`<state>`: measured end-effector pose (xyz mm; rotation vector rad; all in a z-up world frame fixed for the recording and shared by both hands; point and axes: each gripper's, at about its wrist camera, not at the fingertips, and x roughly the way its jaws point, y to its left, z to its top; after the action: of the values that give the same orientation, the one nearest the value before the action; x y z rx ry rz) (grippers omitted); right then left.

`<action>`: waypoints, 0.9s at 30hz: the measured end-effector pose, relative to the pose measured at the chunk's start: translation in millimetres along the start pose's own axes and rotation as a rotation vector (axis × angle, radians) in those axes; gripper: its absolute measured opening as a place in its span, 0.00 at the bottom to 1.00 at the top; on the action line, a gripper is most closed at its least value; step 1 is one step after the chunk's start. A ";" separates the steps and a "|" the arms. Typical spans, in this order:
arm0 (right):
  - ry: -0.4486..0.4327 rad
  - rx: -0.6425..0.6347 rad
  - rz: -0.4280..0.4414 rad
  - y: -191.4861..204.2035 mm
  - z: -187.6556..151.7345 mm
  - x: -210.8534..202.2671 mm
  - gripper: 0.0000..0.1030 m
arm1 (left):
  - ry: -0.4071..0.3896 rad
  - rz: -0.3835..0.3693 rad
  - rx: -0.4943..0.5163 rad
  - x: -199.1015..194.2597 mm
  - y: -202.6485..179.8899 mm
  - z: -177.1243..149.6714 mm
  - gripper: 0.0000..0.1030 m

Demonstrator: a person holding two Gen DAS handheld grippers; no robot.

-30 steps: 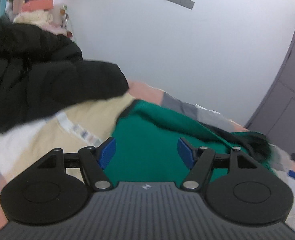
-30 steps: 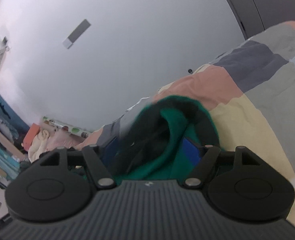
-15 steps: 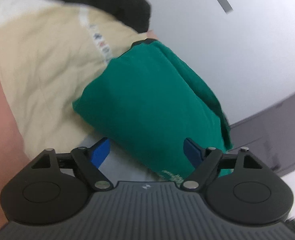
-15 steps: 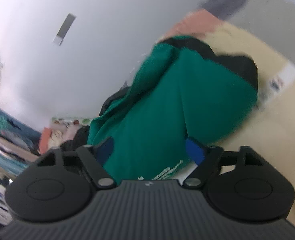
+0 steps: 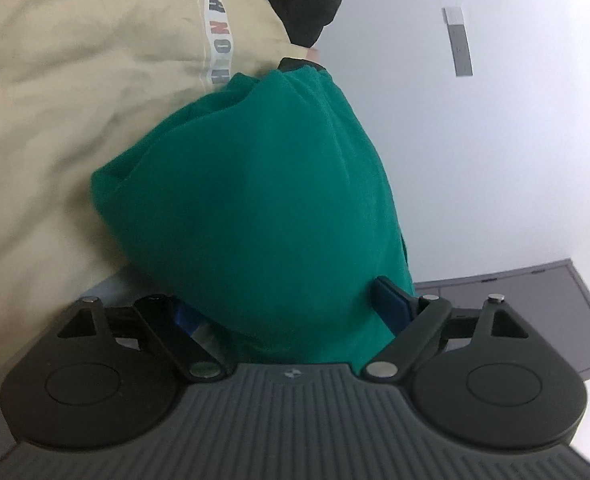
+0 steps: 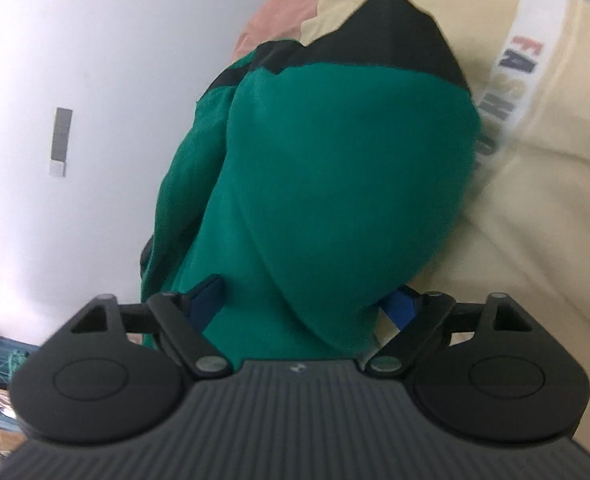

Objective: Fold large clothes

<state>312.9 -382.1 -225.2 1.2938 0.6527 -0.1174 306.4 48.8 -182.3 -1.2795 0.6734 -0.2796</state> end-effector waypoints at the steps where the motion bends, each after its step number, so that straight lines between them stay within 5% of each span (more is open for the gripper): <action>1: -0.001 -0.010 0.006 -1.2 -0.2 5.5 0.91 | -0.001 -0.009 0.006 3.0 -0.6 1.0 0.86; 6: -0.022 -0.044 0.019 2.0 0.1 20.4 0.93 | -0.014 0.004 0.059 11.5 -5.9 2.7 0.79; 9: -0.026 -0.079 0.026 5.0 1.0 22.4 0.91 | -0.025 0.033 0.087 9.8 -11.1 3.0 0.56; 11: -0.026 -0.117 0.031 6.7 4.2 18.9 0.79 | -0.032 0.034 0.118 7.1 -16.6 2.7 0.36; 14: -0.026 -0.147 0.072 12.6 4.5 10.1 0.56 | -0.047 0.044 0.208 -0.5 -29.3 -2.6 0.28; 16: -0.024 -0.166 0.099 14.7 4.5 1.8 0.42 | -0.055 0.056 0.234 -7.1 -34.6 -5.7 0.25; 19: -0.031 -0.191 0.123 16.1 2.0 -10.9 0.34 | -0.058 0.059 0.223 -18.3 -36.4 -8.3 0.23; 27: 0.004 -0.266 0.147 19.9 -10.7 -55.4 0.31 | -0.083 0.076 0.232 -78.2 -41.8 -31.5 0.23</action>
<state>272.2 -381.6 -181.3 1.0806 0.5539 0.0895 233.5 54.9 -123.1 -1.0359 0.5987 -0.2332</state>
